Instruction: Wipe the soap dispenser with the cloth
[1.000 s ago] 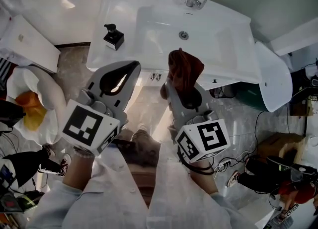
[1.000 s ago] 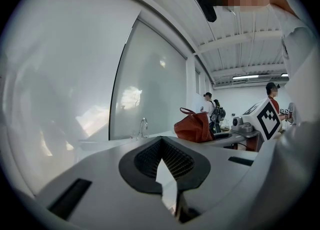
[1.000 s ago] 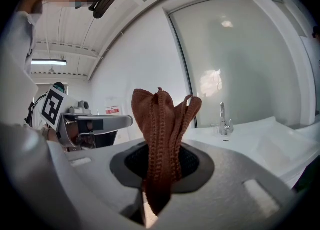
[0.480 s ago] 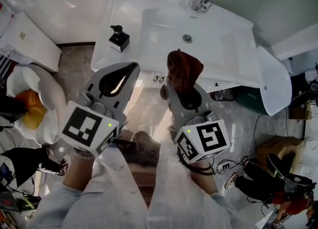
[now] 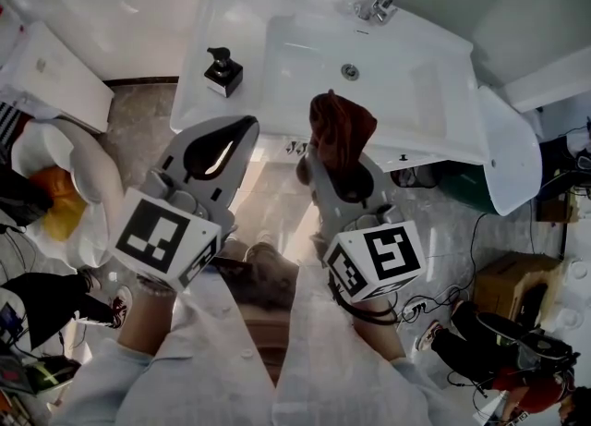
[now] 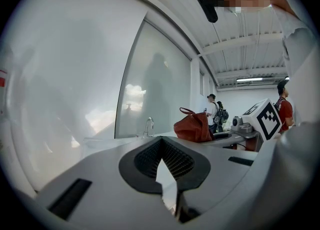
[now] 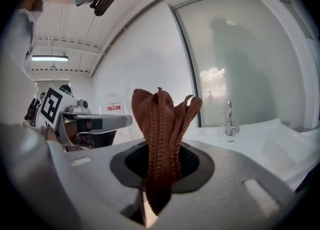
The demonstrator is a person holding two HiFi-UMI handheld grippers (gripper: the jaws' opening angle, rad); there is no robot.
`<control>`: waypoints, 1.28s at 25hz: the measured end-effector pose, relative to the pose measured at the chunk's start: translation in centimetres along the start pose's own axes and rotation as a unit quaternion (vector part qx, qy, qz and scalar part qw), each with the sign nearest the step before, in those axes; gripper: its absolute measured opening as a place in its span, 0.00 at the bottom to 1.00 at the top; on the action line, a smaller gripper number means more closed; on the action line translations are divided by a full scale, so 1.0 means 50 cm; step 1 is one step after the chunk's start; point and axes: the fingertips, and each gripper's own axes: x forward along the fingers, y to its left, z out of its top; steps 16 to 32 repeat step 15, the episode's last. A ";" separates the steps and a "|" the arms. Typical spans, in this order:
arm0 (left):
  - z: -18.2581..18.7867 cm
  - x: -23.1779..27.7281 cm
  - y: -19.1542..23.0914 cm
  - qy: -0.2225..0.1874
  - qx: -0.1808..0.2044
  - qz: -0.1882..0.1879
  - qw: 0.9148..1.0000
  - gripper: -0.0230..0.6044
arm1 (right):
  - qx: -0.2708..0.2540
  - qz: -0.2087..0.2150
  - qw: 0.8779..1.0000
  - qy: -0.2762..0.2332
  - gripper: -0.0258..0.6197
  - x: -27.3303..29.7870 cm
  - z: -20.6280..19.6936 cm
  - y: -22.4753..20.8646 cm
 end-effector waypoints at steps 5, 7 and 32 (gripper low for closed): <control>0.002 0.006 0.005 0.001 -0.003 0.001 1.000 0.04 | -0.001 0.001 1.000 0.004 0.17 0.006 0.003 -0.004; 0.000 0.005 0.008 -0.001 -0.003 0.000 1.000 0.04 | -0.002 0.001 1.000 0.003 0.17 0.009 0.002 -0.002; -0.005 0.005 0.021 0.001 -0.006 0.001 1.000 0.04 | -0.001 0.001 1.000 0.006 0.17 0.022 0.000 0.000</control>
